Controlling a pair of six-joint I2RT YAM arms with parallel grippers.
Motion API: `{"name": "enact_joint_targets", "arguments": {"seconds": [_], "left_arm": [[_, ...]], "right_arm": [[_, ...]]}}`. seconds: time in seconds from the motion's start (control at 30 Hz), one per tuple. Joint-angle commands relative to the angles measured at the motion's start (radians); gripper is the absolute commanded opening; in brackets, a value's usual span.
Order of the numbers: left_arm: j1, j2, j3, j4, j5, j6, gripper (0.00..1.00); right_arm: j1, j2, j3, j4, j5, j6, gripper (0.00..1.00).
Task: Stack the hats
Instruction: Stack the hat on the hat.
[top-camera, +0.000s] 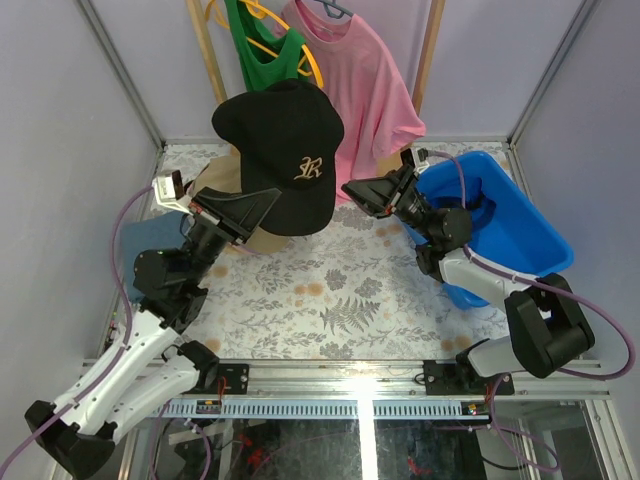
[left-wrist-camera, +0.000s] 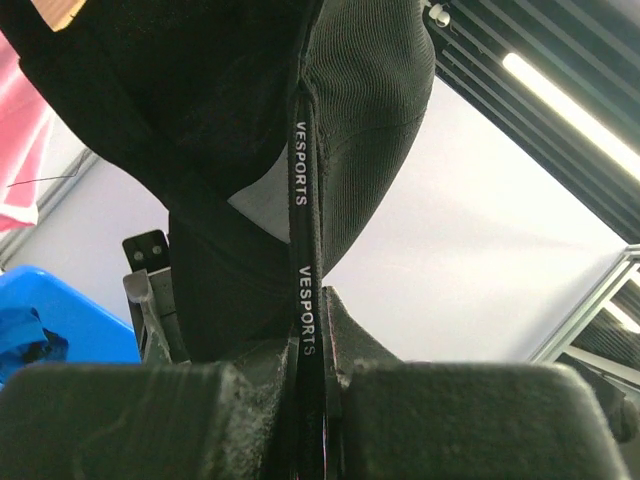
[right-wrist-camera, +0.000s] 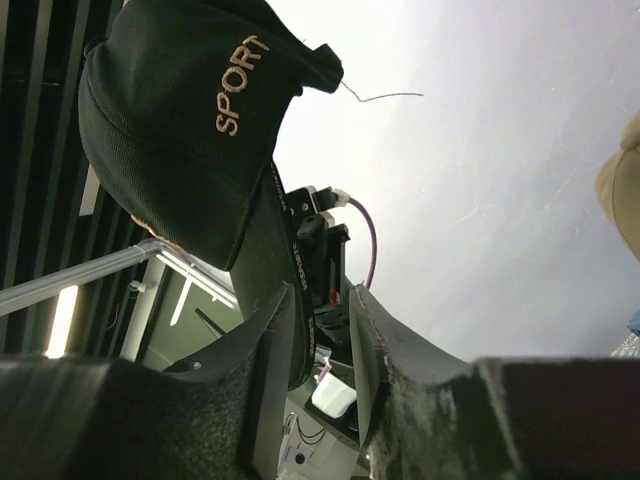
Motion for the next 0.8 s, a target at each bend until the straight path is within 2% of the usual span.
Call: {"name": "enact_joint_targets", "arguments": {"seconds": [0.0, 0.47, 0.77], "left_arm": [[0.007, -0.016, 0.029, 0.026, -0.050, 0.084, 0.00], [0.007, -0.028, 0.079, -0.073, -0.156, 0.234, 0.00], [0.007, -0.007, 0.118, -0.075, -0.191, 0.290, 0.00]], "right_arm": [[0.002, -0.005, -0.002, 0.094, 0.012, -0.016, 0.37], [0.002, -0.094, -0.045, -0.108, 0.031, -0.160, 0.51], [0.001, -0.163, -0.086, -0.262, 0.074, -0.241, 0.54]]}}
